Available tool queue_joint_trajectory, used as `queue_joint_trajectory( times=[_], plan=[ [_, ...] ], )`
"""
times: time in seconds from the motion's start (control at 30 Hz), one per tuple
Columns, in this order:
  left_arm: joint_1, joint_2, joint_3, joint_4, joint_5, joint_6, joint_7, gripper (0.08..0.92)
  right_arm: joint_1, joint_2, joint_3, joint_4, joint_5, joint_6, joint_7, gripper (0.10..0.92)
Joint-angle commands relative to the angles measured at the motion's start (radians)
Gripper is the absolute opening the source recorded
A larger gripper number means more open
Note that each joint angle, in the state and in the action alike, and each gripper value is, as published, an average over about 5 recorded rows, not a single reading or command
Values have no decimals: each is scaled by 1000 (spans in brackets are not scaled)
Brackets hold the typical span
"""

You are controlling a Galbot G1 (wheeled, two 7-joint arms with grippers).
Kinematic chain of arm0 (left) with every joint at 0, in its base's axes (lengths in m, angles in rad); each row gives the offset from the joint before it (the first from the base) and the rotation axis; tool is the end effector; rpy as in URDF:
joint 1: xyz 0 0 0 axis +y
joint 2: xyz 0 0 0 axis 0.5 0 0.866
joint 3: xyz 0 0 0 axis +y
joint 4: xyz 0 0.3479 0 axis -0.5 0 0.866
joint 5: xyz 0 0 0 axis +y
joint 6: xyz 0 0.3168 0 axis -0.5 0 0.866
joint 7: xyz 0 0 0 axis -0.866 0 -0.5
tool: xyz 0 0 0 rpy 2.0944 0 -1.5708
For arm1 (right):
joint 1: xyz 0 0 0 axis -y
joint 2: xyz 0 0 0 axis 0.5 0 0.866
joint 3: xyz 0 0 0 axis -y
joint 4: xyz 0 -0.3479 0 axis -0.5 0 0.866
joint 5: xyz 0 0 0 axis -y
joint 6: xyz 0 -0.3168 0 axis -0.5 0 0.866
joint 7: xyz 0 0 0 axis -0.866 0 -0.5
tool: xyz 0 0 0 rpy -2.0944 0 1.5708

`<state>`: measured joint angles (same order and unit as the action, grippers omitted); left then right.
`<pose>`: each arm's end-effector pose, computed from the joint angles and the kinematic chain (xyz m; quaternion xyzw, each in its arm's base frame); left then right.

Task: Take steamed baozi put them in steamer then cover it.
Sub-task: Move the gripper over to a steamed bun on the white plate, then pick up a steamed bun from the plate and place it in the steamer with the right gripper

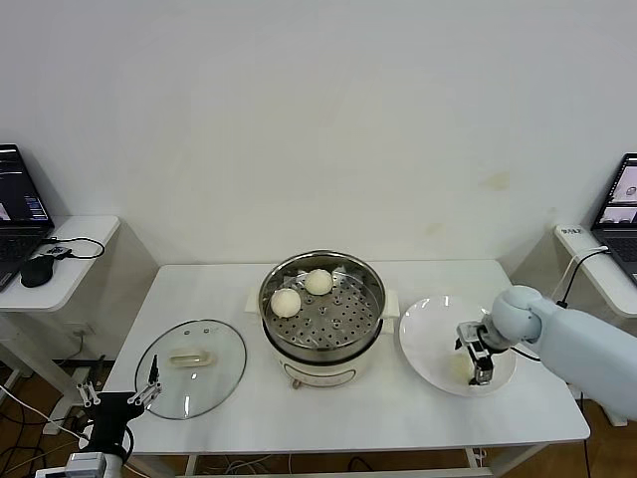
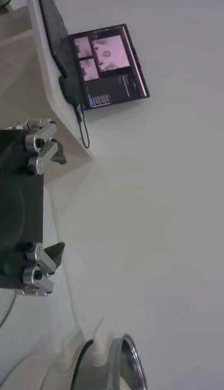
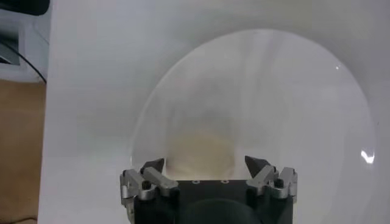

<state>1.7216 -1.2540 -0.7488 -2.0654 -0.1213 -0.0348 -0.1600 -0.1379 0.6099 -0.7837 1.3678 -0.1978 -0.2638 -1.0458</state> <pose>0.1072 0.1207 -0.3012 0.0871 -0.9860 -0.1362 0.0420 0.4295 -0.1659 -0.2320 0.4960 -0.5104 0.5614 0.4223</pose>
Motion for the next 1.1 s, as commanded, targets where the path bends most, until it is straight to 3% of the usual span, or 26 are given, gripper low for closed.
queue_joint_trajectory(
  times=[0.03, 0.27, 0.63, 1.1],
  plan=[
    [2, -1, 1, -1, -2, 0, -1, 823, -16, 14, 15, -18, -7, -5, -1, 738],
    [0, -2, 1, -7, -1, 1, -1, 823, 23, -1, 15, 0, 8, -1, -16, 676],
    [-6, 10, -1, -19, -4, 7, 1, 823, 401, -46, -89, 53, 186, -15, -82, 670],
    [-13, 13, -12, -21, -16, 5, 0, 823, 783, 258, -310, 47, 398, -58, -26, 678]
  ],
)
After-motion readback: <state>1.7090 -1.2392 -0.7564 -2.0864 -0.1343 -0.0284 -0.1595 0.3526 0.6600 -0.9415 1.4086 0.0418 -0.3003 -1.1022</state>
